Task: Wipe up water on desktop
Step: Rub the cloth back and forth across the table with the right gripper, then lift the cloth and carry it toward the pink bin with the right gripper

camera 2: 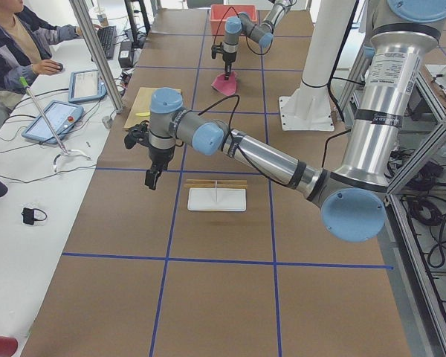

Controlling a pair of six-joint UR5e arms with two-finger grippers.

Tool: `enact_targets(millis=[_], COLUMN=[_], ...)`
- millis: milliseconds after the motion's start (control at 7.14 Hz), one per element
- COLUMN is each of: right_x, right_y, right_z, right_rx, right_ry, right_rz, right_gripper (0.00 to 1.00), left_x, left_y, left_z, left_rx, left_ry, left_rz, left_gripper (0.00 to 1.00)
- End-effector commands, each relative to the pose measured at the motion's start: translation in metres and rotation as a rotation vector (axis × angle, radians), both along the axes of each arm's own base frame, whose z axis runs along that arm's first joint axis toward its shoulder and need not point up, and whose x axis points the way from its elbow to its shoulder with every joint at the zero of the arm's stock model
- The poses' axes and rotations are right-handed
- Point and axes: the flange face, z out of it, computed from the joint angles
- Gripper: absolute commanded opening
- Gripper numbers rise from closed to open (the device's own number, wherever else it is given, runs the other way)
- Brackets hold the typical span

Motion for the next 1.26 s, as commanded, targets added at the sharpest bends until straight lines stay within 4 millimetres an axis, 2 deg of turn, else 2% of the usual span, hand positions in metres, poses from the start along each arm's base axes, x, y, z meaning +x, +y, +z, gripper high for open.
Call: enact_targets(millis=[0,140,280,420,560,700,841,981,1121], right_x=[-0.023,-0.001,0.040,0.096,0.147,0.205,0.277,0.341,0.388], right_y=[0.011,0.003,0.000,-0.012,-0.031,-0.041,-0.049,-0.049,-0.049], right_z=[-0.030,-0.023,0.000,0.020,0.051,0.086,0.123,0.167,0.198], right_rx=[-0.021,-0.013,0.007,0.034,0.035,0.065,0.095,0.126,0.159], right_ry=[-0.020,-0.021,-0.006,-0.002,0.014,0.048,0.067,0.103,0.143], right_rz=[0.019,0.027,0.012,-0.026,-0.061,-0.096,-0.145,-0.199,-0.232], right_gripper=[0.00,0.00,0.00,0.00,0.00,0.00,0.00,0.00,0.00], left_x=[-0.004,-0.004,-0.005,-0.005,-0.005,-0.005,-0.005,-0.005,-0.005], left_y=[0.001,0.001,0.001,0.001,0.001,0.001,0.001,0.001,0.000], left_z=[0.003,0.003,0.003,0.003,0.003,0.004,0.004,0.004,0.003], left_rx=[0.000,0.000,0.000,0.000,0.000,-0.004,-0.005,-0.007,-0.009], left_ry=[-0.003,-0.002,-0.002,-0.002,-0.002,-0.002,-0.002,-0.001,0.001], left_rz=[0.001,0.000,-0.001,-0.001,-0.001,-0.002,-0.003,-0.006,-0.007], left_gripper=[0.97,0.97,0.97,0.97,0.97,0.97,0.97,0.97,0.97])
